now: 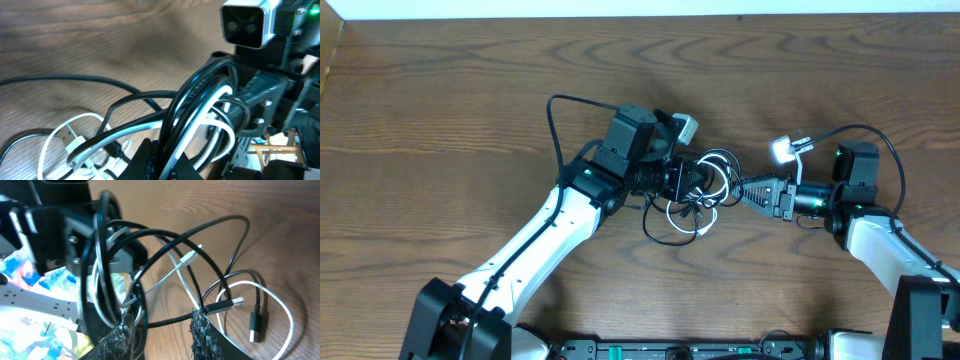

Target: Untangle cables

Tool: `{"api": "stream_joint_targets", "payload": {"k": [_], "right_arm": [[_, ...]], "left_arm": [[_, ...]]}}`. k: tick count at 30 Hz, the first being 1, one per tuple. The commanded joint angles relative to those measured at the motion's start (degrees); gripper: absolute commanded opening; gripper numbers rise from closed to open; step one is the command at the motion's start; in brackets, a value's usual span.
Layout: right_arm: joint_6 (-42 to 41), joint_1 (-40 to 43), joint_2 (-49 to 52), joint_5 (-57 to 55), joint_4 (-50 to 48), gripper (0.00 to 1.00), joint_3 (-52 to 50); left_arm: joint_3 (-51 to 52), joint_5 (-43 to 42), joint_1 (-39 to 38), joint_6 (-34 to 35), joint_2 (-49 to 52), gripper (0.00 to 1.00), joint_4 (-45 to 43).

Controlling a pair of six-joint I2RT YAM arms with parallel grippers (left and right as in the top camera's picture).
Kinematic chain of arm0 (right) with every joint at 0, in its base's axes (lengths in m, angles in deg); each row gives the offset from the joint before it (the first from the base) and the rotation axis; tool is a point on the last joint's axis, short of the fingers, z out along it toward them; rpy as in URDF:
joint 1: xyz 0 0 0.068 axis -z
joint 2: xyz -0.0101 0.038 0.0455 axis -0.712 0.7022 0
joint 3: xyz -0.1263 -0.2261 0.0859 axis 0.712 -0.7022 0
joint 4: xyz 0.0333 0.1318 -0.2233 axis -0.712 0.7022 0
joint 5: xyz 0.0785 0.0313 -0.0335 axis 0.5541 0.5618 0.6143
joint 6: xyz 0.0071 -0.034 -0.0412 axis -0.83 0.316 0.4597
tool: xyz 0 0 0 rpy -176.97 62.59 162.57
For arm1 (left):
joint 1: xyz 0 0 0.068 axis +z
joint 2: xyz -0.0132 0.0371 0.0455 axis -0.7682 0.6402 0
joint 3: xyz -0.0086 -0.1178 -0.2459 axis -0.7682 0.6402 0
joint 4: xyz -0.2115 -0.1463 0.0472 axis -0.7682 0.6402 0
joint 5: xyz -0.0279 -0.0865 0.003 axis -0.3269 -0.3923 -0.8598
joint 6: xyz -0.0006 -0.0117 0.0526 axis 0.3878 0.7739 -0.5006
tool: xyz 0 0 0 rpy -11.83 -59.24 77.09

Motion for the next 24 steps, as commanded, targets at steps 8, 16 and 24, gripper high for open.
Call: {"api": "stream_joint_targets", "payload": {"k": [8,16,24], "right_arm": [[6.1,-3.4,0.2,-9.1,10.1,0.38,0.0],[7.0,-9.3,0.2,-14.7,6.7,0.35,0.0],[3.2,-8.7,0.2,-18.6,0.5,0.29,0.0]], "left_arm": [[-0.3,13.1,0.0,5.0,-0.1,0.07,3.7],[-0.3,9.7,-0.8,8.2,-0.1,0.07,4.9],[-0.3,9.6,-2.3,8.2,-0.1,0.07,10.1]]}}
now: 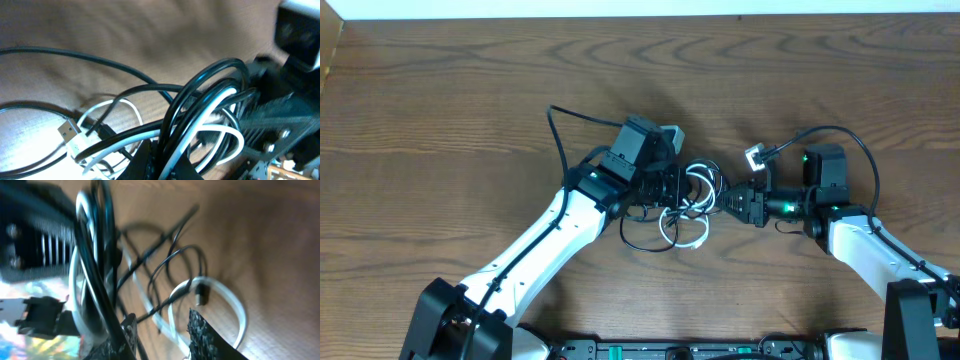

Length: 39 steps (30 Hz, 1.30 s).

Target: Untangle cables

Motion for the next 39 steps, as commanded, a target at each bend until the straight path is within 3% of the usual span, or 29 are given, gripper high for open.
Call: {"api": "stream_joint_targets", "payload": {"k": [1,4,9,13,21,33,39], "right_arm": [[-3.0,0.5,0.2,-1.5,-3.8,0.29,0.0],[-7.6,0.9,0.2,-1.4,-9.2,0.29,0.0],[-8.9,0.9,0.2,2.7,-10.3,0.29,0.0],[-8.9,0.6,0.2,8.3,-8.1,0.3,0.0],[-8.4,0.6,0.2,8.2,-4.3,0.31,0.0],[-8.4,0.6,0.2,8.2,-4.4,0.31,0.0],[-8.4,0.6,0.2,5.9,-4.5,0.31,0.0]], "left_arm": [[-0.3,-0.9,-0.1,0.5,-0.1,0.07,1.0],[-0.3,-1.9,-0.2,0.5,-0.1,0.07,1.0],[-0.3,-3.5,-0.1,0.5,-0.1,0.07,0.8],[-0.3,0.1,-0.1,0.5,-0.1,0.07,0.1],[-0.3,10.5,0.0,0.5,-0.1,0.08,-0.9],[-0.3,9.4,0.0,0.8,-0.1,0.07,-0.9],[-0.3,2.7,0.0,0.7,-0.1,0.07,-0.9]]}}
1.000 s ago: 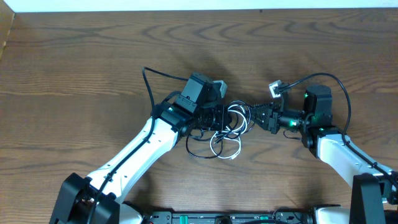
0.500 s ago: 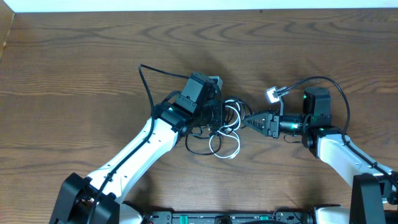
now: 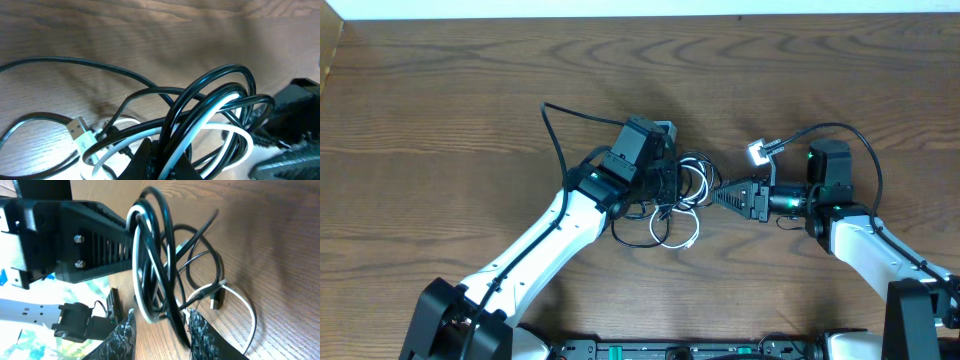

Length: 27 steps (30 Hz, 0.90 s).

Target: Untangle cables

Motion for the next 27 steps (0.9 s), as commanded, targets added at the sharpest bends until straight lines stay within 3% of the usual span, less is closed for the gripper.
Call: {"api": "stream_joint_targets", "payload": {"k": [1,14,27], "right_arm": [[-0.1,-0.2,0.2,-1.6,0.0,0.31,0.1],[-0.1,-0.2,0.2,-8.7,-3.8,0.26,0.1],[-0.1,-0.2,0.2,-10.2,-2.7,0.25,0.1]], "left_arm": [[-0.3,-5.9,0.1,-0.2,-0.1,0.07,0.1],[-0.3,-9.9,-1.1,-0.4,-0.1,0.07,2.3],[-0.3,-9.9,-1.5,-6.3,-0.1,0.08,3.2]]}}
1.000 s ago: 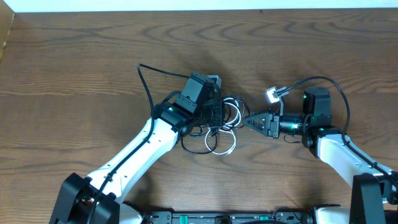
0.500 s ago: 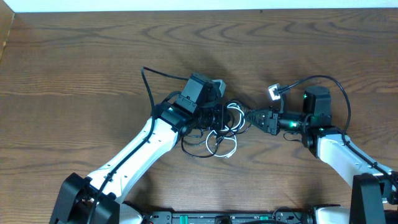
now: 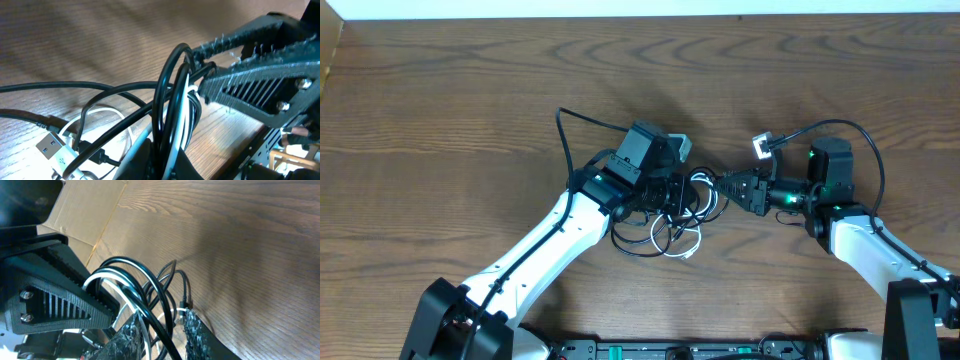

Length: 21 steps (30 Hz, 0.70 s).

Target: Untangle cables

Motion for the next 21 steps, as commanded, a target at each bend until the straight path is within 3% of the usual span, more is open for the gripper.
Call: {"api": "stream_joint_targets", "payload": {"k": [1,16,18,19,21], "right_arm": [[-0.1,-0.2,0.2,-3.4,0.9,0.24,0.1],[-0.1,-2.6,0.2,1.4,5.0,0.22,0.1],[-0.1,-3.7,0.2,0.9,5.0,0.16,0.1],[-0.1,-4.1,0.2,-0.7,5.0,0.03,0.1],[-0.2,-4.3,0.2,-6.5,6.5,0.01,0.1]], "left_arm": [[-0.3,-1.2,-0.1,-3.1,-0.1,0.08,0.8],[-0.3,-5.5,-0.1,-2.6,-0.1,0.08,-3.5],[-0.3,-5.5,-0.1,-2.6,-0.1,0.07,-3.3],[-0.3,-5.5,-0.1,-2.6,-0.1,0.08,-3.1],[-0.3,-5.5,-0.1,-2.6,-0.1,0.07,-2.4]]}}
